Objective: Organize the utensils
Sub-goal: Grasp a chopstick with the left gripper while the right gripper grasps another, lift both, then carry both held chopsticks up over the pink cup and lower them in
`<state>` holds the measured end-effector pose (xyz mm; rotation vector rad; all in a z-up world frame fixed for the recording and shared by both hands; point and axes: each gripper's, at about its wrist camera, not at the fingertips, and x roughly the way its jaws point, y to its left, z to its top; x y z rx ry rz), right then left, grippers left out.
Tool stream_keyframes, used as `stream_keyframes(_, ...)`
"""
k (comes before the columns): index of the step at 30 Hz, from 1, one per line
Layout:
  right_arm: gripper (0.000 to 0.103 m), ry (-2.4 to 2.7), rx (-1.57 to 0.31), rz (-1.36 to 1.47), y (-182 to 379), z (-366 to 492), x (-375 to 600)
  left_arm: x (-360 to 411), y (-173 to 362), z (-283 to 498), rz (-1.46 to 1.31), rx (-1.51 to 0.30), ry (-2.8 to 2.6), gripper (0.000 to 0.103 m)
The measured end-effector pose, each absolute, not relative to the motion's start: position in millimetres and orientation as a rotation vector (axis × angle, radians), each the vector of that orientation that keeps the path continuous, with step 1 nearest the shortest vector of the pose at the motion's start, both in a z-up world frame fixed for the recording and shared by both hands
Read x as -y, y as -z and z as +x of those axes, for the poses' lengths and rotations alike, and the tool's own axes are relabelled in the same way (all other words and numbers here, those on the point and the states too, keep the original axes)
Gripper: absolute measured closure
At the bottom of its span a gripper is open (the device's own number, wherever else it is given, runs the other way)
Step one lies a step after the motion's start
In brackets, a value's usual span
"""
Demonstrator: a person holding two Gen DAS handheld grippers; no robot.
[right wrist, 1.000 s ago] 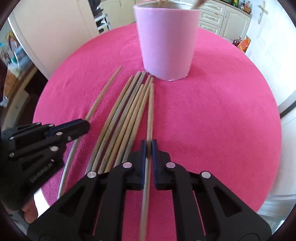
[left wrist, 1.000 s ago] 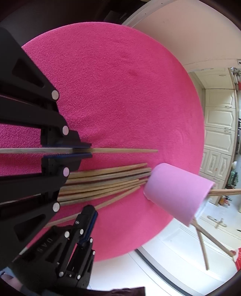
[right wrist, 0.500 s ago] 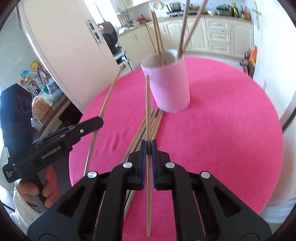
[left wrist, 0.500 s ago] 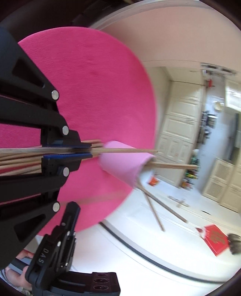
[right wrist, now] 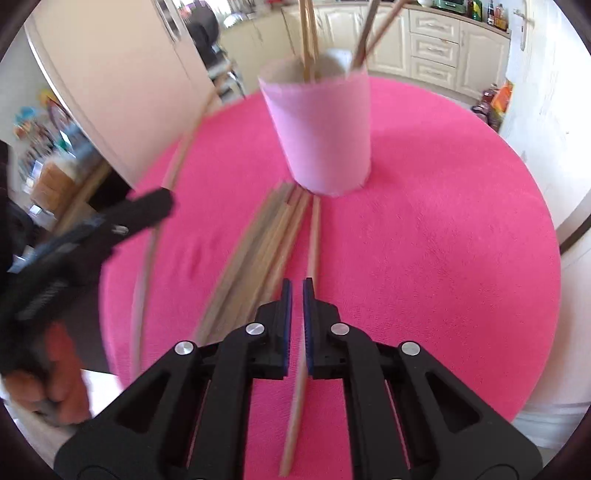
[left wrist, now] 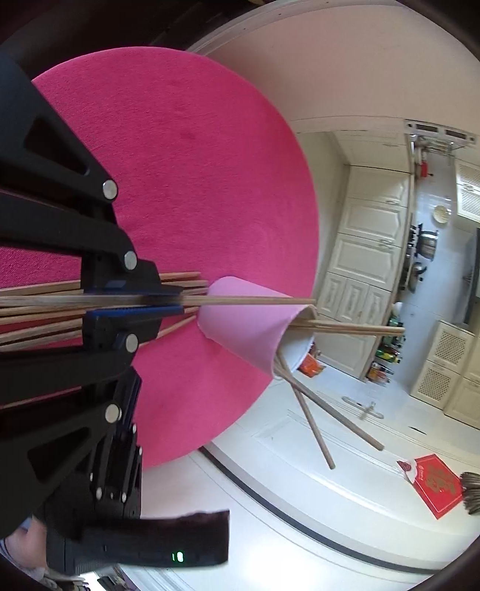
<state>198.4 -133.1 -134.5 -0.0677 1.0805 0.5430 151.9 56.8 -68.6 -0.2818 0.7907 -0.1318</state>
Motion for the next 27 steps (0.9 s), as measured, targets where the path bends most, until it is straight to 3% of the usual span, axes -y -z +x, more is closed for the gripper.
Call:
stream_keyframes(11,0.096,-0.521,-1.138,-0.116,156.7,213.4,120.8,-61.8,84.2,163.4,-0.297,-0.842,0.13,0.097)
stream_keyframes(19,0.097,-0.583,-1.023,-0.03,149.0,192.4,139.5,-60.9,82.9,157.2,-0.302,-0.818,0.173,0.097)
stream_keyframes(27,0.097,-0.688,-0.818,0.09,97.7,162.8,168.8,-50.7,59.4,142.8,-0.284,-0.679,0.233,0.097)
